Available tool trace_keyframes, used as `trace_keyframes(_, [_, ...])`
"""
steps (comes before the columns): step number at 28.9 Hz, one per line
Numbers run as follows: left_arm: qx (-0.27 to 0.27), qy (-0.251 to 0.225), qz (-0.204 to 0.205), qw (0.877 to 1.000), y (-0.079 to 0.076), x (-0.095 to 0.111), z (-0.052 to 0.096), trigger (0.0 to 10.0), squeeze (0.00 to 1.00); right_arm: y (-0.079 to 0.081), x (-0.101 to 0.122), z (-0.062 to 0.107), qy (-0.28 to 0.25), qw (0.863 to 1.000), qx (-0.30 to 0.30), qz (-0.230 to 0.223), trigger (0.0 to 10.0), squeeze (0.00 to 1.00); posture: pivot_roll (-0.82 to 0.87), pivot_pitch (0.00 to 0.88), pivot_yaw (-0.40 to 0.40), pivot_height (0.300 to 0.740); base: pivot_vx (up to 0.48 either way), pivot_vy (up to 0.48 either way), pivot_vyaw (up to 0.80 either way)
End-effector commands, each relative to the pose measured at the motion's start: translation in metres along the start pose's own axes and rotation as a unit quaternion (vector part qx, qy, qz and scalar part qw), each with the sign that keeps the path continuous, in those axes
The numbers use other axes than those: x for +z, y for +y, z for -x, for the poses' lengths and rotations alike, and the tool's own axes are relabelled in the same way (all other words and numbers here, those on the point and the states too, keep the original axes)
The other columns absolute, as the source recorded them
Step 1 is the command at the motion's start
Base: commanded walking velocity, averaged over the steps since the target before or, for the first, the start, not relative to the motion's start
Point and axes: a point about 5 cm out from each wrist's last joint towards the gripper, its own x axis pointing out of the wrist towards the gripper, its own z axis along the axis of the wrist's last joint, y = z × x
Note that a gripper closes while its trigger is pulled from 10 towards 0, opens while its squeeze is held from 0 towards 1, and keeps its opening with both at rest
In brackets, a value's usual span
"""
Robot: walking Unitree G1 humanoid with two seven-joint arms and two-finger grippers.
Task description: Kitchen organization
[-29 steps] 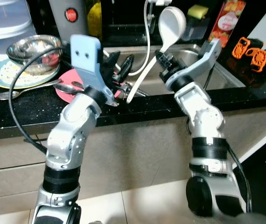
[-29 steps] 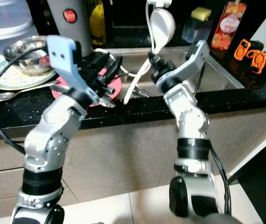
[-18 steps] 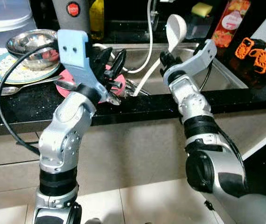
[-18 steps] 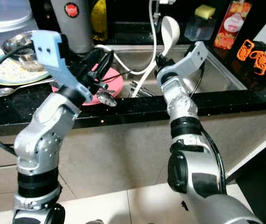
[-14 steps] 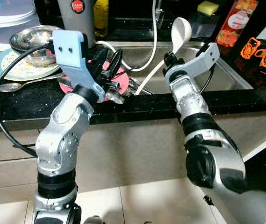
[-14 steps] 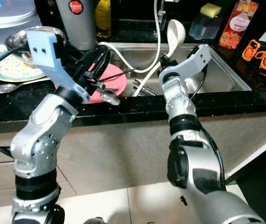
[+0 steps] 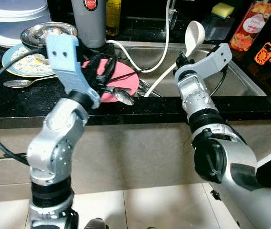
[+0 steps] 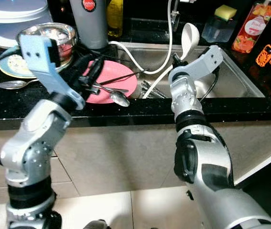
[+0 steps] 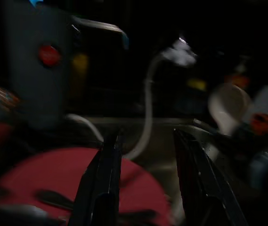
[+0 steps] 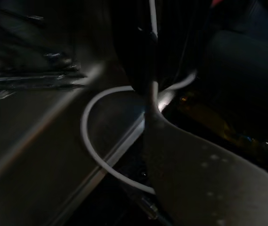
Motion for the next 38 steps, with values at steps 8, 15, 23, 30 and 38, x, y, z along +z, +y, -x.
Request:
trace_keyframes(8, [-0.007, -0.004, -0.015, 1.0, 0.002, 0.004, -0.006, 10.0, 0.0, -0.009, 0.035, -0.004, -0.079, 0.993, -0.026, -0.084, 10.0, 0.0, 0.32, 0.081, -0.055, 0.74, 0.0, 0.0, 0.0])
trace_keyframes(15, [-0.008, 0.0, -0.014, 1.0, 0.001, 0.003, -0.005, 10.0, 0.0, -0.027, 0.027, -0.002, -0.038, 0.994, -0.101, -0.007, 10.0, 0.0, 0.33, 0.07, -0.059, 0.74, 0.0, 0.0, 0.0])
trace_keyframes(23, [-0.006, 0.047, -0.106, 0.993, 0.005, -0.005, -0.007, 10.0, 0.0, -0.052, 0.012, 0.003, 0.034, 0.971, -0.14, 0.19, 10.0, 0.0, 0.31, 0.058, -0.061, 0.74, 0.0, 0.0, 0.0])
trace_keyframes(30, [0.005, 0.122, -0.131, 0.984, 0.016, -0.021, -0.01, 10.0, 0.0, -0.065, -0.001, 0.008, 0.082, 0.94, -0.126, 0.305, 10.0, 0.0, 0.3, 0.054, -0.051, 0.74, 0.0, 0.0, 0.0])
trace_keyframes(38, [-0.039, 0.218, -0.037, 0.975, 0.008, -0.042, -0.01, 10.0, 0.0, -0.089, -0.012, 0.018, 0.118, 0.958, -0.208, 0.159, 10.0, 0.0, 0.28, 0.053, -0.026, 0.74, 0.0, 0.0, 0.0])
